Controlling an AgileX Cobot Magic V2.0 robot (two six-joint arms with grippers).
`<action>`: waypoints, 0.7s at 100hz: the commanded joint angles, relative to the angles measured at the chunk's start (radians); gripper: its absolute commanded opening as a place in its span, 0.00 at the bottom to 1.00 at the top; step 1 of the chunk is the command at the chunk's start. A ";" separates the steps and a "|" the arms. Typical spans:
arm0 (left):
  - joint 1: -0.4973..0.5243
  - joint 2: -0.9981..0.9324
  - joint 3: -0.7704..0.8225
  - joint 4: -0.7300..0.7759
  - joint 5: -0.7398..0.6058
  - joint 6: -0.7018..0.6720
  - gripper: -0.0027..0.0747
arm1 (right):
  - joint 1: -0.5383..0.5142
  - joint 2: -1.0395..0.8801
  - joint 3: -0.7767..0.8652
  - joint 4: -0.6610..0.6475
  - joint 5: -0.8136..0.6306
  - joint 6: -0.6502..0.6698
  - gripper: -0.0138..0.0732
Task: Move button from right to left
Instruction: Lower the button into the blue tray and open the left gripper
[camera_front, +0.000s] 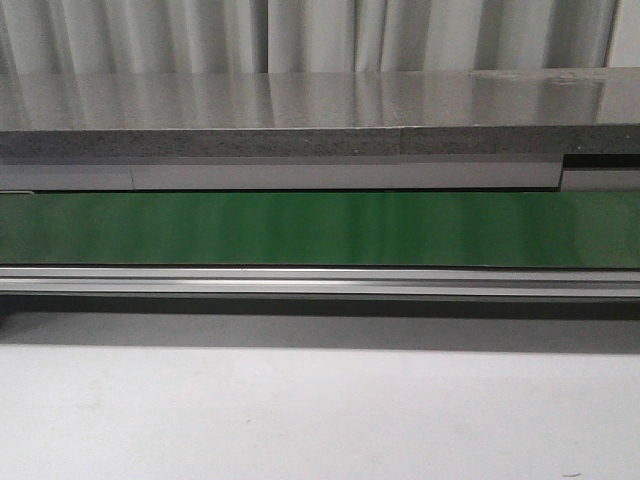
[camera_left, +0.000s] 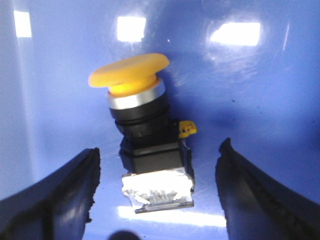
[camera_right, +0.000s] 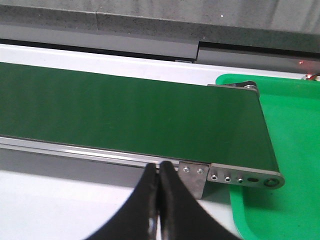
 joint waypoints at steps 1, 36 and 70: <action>0.001 -0.071 -0.026 0.006 -0.016 -0.006 0.66 | 0.000 0.006 -0.026 -0.005 -0.075 -0.002 0.09; -0.002 -0.283 -0.026 -0.093 -0.089 -0.032 0.01 | 0.000 0.006 -0.026 -0.005 -0.075 -0.002 0.09; -0.002 -0.501 -0.026 -0.365 -0.102 -0.006 0.01 | 0.000 0.006 -0.026 -0.005 -0.075 -0.002 0.09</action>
